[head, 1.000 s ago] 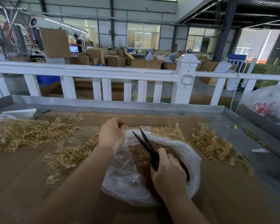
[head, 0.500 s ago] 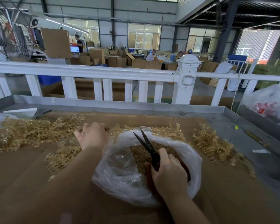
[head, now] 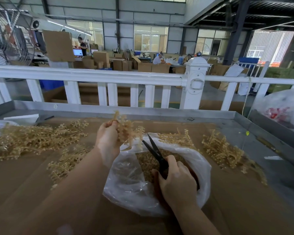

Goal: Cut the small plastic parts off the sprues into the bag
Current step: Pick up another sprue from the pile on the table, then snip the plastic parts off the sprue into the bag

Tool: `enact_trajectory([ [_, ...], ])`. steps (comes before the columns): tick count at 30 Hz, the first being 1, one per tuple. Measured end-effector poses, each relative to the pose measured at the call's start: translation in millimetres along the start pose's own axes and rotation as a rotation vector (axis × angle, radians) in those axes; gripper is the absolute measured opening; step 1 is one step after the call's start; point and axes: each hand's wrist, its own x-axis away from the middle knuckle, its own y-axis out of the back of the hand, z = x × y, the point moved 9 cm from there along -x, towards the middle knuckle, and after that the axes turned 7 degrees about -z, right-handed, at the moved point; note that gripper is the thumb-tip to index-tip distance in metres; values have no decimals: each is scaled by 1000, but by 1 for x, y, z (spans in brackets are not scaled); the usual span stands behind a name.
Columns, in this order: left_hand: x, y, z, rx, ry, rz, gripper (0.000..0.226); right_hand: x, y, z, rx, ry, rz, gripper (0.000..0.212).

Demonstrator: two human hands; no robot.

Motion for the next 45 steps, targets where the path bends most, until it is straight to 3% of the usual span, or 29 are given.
enact_trajectory([
  [3,-3,-1,15,138,204,93,27,0,-1,0,2,4,12,39],
  [7,-10,4,12,191,223,122,29,0,-1,-1,8,4,16,40],
  [9,-14,11,-1,147,36,78,23,0,-1,-1,9,6,17,41],
  [11,-8,14,-22,-163,-319,39,26,0,-1,-1,5,8,14,41],
  [13,3,-1,-18,-433,-447,128,25,0,-1,-1,6,11,13,42],
  [17,4,-8,13,-424,-266,283,20,0,0,1,-1,13,7,42],
  [19,5,-10,18,-481,-257,331,20,0,0,0,-1,16,0,43],
  [21,6,-13,21,-603,-249,402,26,0,0,0,-1,18,-4,43],
  [24,15,-18,28,-567,-63,549,40,0,1,0,-2,16,-23,41],
  [26,9,-13,21,-478,-43,458,36,0,2,0,-4,16,-45,41],
  [28,1,-3,11,-443,-131,311,24,-1,1,0,3,13,-48,40],
  [31,4,-1,5,-714,-377,238,35,-1,1,0,4,13,-56,38],
  [35,15,-13,10,-965,-534,358,54,-1,2,-1,-1,12,-60,40],
  [41,12,-7,-3,-1191,-714,151,24,-1,2,-2,-4,5,-63,39],
  [45,6,-8,19,-1441,-605,229,61,-1,3,-3,1,9,-81,38],
])
